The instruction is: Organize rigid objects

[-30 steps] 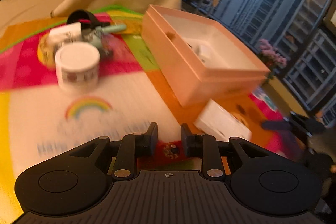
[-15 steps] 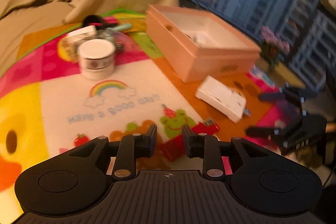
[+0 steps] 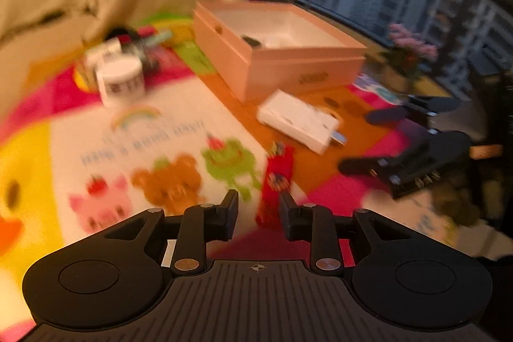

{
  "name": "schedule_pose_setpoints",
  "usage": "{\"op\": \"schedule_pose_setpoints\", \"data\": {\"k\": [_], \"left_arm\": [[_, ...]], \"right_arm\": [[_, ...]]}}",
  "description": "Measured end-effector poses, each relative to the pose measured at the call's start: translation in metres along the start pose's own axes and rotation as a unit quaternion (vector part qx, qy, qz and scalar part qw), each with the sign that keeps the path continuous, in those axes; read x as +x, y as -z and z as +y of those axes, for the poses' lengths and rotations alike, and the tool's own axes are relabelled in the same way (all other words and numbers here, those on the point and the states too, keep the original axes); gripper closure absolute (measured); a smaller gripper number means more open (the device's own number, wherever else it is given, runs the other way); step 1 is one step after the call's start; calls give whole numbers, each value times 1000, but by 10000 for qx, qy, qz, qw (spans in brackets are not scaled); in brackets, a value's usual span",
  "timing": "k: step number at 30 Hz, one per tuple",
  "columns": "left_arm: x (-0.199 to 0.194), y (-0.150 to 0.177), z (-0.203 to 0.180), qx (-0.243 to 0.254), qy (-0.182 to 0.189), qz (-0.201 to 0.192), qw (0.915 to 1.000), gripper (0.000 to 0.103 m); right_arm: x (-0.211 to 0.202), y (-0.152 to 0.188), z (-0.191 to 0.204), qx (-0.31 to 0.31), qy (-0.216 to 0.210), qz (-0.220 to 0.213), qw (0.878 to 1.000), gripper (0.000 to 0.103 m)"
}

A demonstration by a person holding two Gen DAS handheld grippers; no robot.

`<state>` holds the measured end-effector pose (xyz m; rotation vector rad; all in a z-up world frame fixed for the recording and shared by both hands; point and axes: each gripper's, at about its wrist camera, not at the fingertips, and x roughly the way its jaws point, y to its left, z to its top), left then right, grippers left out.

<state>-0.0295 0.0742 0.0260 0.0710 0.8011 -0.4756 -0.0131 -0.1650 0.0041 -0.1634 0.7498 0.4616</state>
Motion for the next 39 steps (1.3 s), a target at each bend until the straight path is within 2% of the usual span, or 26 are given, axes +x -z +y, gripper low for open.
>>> {"op": "schedule_pose_setpoints", "data": {"k": [2, 5, 6, 12, 15, 21, 26, 29, 31, 36, 39], "left_arm": [[10, -6, -15, 329, -222, 27, 9992, 72], [27, -13, -29, 520, -242, 190, 9982, 70], [32, -15, -31, 515, -280, 291, 9979, 70], [36, -11, -40, 184, -471, 207, 9985, 70], [33, -5, -47, 208, -662, 104, 9975, 73], [31, -1, -49, 123, -669, -8, 9977, 75], [30, -1, -46, -7, -620, -14, 9981, 75], [30, -1, -46, -33, -620, -10, 9981, 75], [30, -1, -45, -61, -610, 0, 9981, 75], [29, -1, -46, -94, -604, -37, 9981, 76], [25, 2, -44, -236, -267, -115, 9993, 76]], "right_arm": [[0, 0, 0, -1, 1, -1, 10000, 0], [0, 0, 0, -4, 0, -2, 10000, 0], [0, 0, 0, -2, -2, -2, 10000, 0], [-2, 0, -1, 20, -35, -20, 10000, 0], [-6, -1, -6, 137, -211, -110, 9996, 1], [-4, -22, -1, 298, -191, -328, 9988, 12], [28, -50, 11, 232, -235, -27, 9995, 24], [39, -53, 19, 76, -290, 110, 9995, 32], [37, -50, 26, -220, -199, 67, 9995, 55], [16, -41, 26, -482, -272, 65, 9984, 55], [-5, -34, 14, -428, -140, -50, 9990, 56]]}}
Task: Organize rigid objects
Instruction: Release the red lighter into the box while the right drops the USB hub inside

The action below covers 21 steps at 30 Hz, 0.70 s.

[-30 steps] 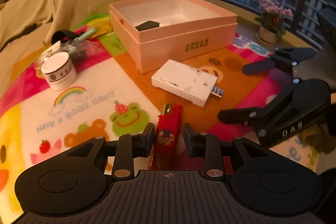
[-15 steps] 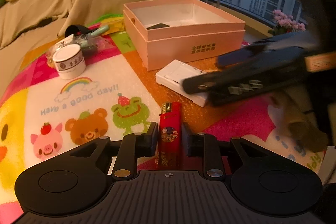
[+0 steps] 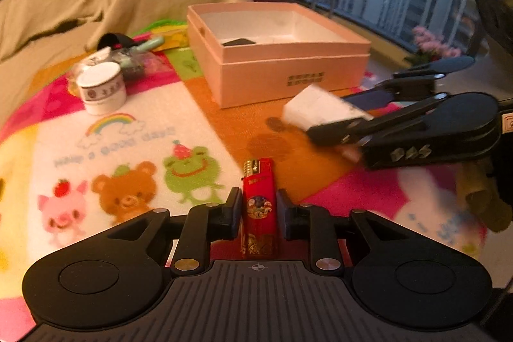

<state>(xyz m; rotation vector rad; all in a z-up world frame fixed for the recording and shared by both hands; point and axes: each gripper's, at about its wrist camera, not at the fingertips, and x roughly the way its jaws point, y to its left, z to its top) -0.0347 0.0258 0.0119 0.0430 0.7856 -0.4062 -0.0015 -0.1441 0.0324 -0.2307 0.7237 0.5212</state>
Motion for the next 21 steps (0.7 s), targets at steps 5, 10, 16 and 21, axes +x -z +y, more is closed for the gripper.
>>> {"op": "schedule_pose_setpoints", "data": {"k": [5, 10, 16, 21], "left_arm": [[-8, -24, -1, -57, 128, -278, 9995, 77], [-15, -91, -11, 119, 58, -1025, 9946, 77], [39, -163, 8, -697, 201, -1118, 9911, 76], [41, -130, 14, -895, 58, -985, 9911, 76]], "right_arm": [[-45, 14, -28, 170, 471, -464, 9977, 56], [-79, 23, -57, 557, 674, -866, 9924, 56], [-83, 29, -69, 806, 695, -987, 9894, 56], [-81, 35, -74, 847, 757, -1008, 9884, 56]]}}
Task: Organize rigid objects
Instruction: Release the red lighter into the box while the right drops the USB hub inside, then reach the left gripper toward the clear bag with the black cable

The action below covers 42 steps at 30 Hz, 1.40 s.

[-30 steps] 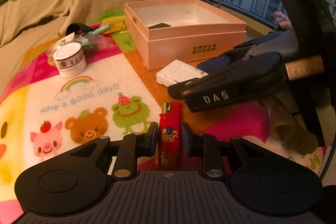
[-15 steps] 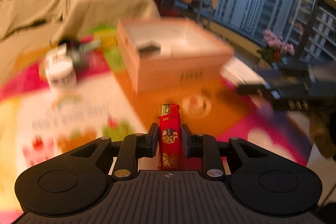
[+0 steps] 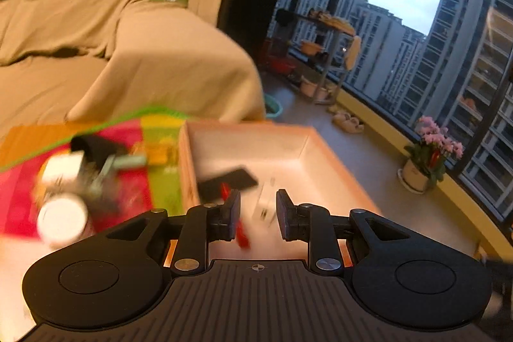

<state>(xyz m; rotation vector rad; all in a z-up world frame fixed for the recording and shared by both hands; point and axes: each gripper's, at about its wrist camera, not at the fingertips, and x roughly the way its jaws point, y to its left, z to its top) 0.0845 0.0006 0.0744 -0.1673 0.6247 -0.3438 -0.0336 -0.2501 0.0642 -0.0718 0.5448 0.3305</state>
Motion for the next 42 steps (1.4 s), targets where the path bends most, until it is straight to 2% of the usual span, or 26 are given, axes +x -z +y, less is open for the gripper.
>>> {"op": "schedule_pose_setpoints", "data": {"k": [3, 7, 9, 12, 14, 15, 16, 20, 24, 27, 29, 31, 34, 39, 42], "left_arm": [[-22, 28, -2, 133, -116, 156, 9997, 76], [-37, 65, -19, 771, -504, 829, 9923, 76], [-39, 79, -22, 879, -538, 1062, 9890, 76], [-40, 91, -19, 828, -420, 1273, 9875, 76], [-43, 96, -16, 838, -441, 1276, 9873, 76], [-42, 96, -14, 844, -451, 1271, 9873, 76], [-41, 96, -12, 835, -443, 1268, 9874, 76], [-39, 94, -9, 796, -394, 1263, 9880, 76], [-36, 93, -5, 741, -325, 1225, 9892, 76], [-30, 92, 1, 676, -299, 1217, 9898, 76], [-31, 90, 6, 586, -221, 1121, 9917, 76], [-36, 83, 16, 394, -144, 844, 9955, 76], [-44, 71, 37, 112, -448, 327, 9984, 74], [-49, 52, 85, -363, -1115, -458, 9920, 75], [-46, 37, 119, -896, -1259, -858, 9842, 75]], "right_arm": [[4, -8, -2, 70, 14, -36, 10000, 56], [21, -40, -3, 90, -44, -262, 9996, 56], [39, -62, -2, 149, -48, -257, 9995, 56], [69, -85, 3, 63, 248, -234, 9994, 56], [88, -91, 11, -44, 501, -97, 9987, 50], [93, -90, 14, -53, 508, 18, 9987, 41], [96, -87, 17, -29, 441, 113, 9990, 38], [91, -60, 32, -231, 271, 187, 9992, 38], [75, -36, 43, -413, 190, 92, 9989, 28], [69, -24, 48, -463, 100, 117, 9988, 28], [69, -16, 52, -510, 37, 174, 9985, 28], [73, -10, 55, -539, -7, 227, 9983, 28], [79, -3, 58, -492, -53, 283, 9984, 27], [87, 7, 58, -368, -112, 402, 9984, 27], [85, 8, 54, -284, -167, 312, 9990, 22]]}}
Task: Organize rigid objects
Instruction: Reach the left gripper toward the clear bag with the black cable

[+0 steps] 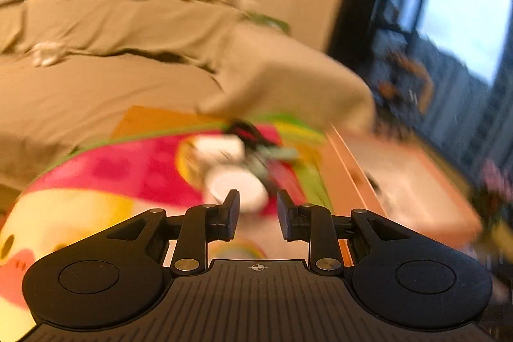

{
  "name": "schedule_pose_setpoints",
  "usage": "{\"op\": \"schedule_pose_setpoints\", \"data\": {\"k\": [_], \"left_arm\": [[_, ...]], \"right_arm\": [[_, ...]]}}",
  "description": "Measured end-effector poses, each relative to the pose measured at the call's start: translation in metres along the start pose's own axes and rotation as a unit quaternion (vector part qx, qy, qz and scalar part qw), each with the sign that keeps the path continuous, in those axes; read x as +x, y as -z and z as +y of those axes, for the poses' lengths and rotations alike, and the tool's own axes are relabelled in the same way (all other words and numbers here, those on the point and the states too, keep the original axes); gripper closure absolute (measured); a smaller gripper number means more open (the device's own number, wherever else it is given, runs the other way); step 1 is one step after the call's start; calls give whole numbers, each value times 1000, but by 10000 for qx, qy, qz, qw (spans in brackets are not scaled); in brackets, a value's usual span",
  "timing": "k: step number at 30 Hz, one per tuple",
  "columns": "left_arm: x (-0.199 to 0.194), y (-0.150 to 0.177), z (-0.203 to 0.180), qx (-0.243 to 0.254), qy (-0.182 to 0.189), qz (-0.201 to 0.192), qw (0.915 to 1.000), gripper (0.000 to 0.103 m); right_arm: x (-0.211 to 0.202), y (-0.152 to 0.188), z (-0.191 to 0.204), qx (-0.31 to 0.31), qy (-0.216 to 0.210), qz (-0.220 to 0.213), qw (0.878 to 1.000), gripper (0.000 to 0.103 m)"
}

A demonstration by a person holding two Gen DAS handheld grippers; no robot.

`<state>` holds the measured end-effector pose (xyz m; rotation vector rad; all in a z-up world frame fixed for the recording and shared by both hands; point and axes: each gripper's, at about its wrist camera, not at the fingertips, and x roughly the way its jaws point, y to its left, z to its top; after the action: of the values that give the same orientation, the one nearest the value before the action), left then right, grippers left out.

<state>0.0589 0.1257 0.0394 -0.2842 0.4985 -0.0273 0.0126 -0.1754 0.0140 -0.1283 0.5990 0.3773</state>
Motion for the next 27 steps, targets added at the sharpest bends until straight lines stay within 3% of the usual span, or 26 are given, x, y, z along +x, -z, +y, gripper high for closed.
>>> {"op": "schedule_pose_setpoints", "data": {"k": [5, 10, 18, 27], "left_arm": [[49, -30, 45, -965, -1, 93, 9953, 75], [76, -27, 57, -1389, 140, 568, 9886, 74], [37, 5, 14, -522, 824, 882, 9913, 70], [4, 39, -8, -447, 1588, 1417, 9761, 60]], "right_arm": [[1, 0, -2, 74, -65, 49, 9999, 22], [2, 0, -6, 177, -95, 48, 9998, 22], [5, -1, -10, 313, -201, 135, 9992, 22], [4, 0, -9, 291, -164, 146, 9993, 19]]}}
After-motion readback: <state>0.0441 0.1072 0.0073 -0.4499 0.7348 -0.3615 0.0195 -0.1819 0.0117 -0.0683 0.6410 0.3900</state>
